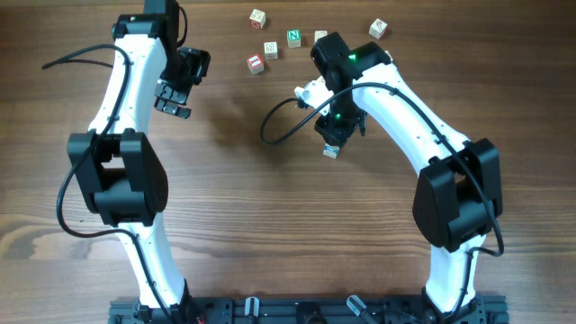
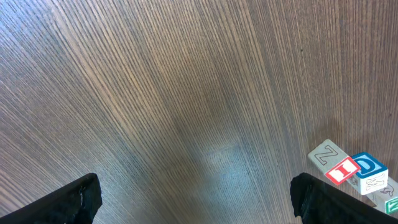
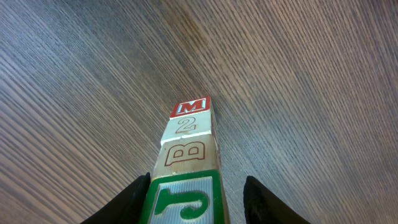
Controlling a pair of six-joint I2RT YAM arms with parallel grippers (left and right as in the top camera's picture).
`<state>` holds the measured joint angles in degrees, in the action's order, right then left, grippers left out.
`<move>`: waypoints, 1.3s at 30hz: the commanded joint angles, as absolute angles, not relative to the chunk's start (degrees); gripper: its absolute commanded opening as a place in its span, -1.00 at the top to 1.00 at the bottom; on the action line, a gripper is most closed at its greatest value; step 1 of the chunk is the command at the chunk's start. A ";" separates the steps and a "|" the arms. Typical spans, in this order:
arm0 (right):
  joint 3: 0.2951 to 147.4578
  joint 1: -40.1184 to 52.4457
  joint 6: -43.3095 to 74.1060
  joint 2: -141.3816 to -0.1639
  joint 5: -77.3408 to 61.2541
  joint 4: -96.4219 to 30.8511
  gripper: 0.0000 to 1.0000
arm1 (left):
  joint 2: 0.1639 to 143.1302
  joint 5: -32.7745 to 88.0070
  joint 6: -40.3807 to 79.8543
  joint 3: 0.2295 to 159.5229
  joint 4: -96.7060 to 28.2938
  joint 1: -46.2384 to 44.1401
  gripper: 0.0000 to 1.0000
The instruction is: Form a tower
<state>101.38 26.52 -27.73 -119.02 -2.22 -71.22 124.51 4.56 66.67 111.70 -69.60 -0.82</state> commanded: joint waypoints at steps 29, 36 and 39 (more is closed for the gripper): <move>100.79 26.28 -28.51 -118.93 -1.28 -70.98 0.23 | 122.78 3.99 66.00 111.44 -69.63 -0.62 -1.00; 100.79 26.28 -28.51 -118.93 -1.28 -70.96 0.30 | 122.78 3.99 66.00 111.44 -69.63 -0.62 -1.00; 100.79 26.28 -28.49 -118.93 -1.30 -70.94 0.31 | 122.78 3.99 66.00 111.44 -69.63 -0.62 -1.00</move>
